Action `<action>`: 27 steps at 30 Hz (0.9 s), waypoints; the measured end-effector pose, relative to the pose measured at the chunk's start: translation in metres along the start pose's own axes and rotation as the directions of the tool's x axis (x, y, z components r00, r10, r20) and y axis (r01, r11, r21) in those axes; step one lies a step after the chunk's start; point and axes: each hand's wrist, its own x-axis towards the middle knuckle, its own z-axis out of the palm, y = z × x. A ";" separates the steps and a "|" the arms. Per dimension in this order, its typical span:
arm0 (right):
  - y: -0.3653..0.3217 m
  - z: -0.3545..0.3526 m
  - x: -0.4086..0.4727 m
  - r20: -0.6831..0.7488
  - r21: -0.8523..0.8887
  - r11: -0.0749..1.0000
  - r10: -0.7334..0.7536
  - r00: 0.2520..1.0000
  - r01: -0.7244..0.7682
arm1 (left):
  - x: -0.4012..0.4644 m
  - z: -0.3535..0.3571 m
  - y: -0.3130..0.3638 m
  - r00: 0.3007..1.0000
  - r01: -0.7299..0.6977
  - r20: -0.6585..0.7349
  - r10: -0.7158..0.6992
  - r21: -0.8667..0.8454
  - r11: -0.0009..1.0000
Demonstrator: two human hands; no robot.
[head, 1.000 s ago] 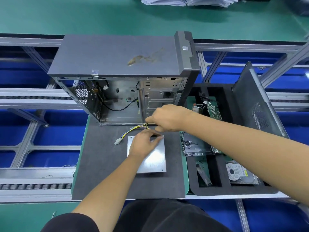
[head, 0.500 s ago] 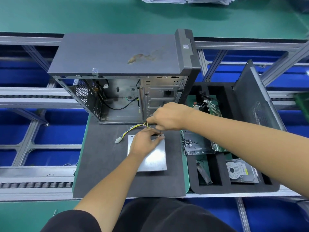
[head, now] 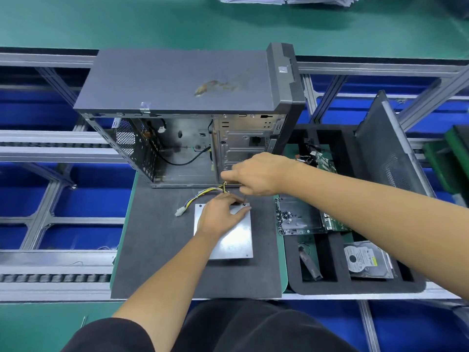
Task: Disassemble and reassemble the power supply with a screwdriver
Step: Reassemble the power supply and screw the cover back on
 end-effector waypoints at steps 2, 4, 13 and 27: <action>-0.001 -0.002 0.000 0.010 0.086 0.996 -0.031 0.999 0.030 | -0.001 0.000 0.000 1.000 0.003 -0.002 -0.003 0.000 1.000; -0.001 -0.004 0.000 0.030 0.112 0.989 -0.099 0.995 0.095 | 0.000 0.001 0.000 1.000 0.022 -0.004 -0.022 -0.001 1.000; -0.002 0.002 -0.003 -0.032 0.002 1.000 -0.015 0.999 0.015 | 0.000 0.000 -0.001 1.000 0.016 0.006 -0.016 -0.034 0.999; -0.011 -0.004 -0.002 -0.027 0.002 0.990 -0.141 0.990 0.141 | 0.000 -0.003 0.001 1.000 0.018 0.021 -0.018 -0.023 1.000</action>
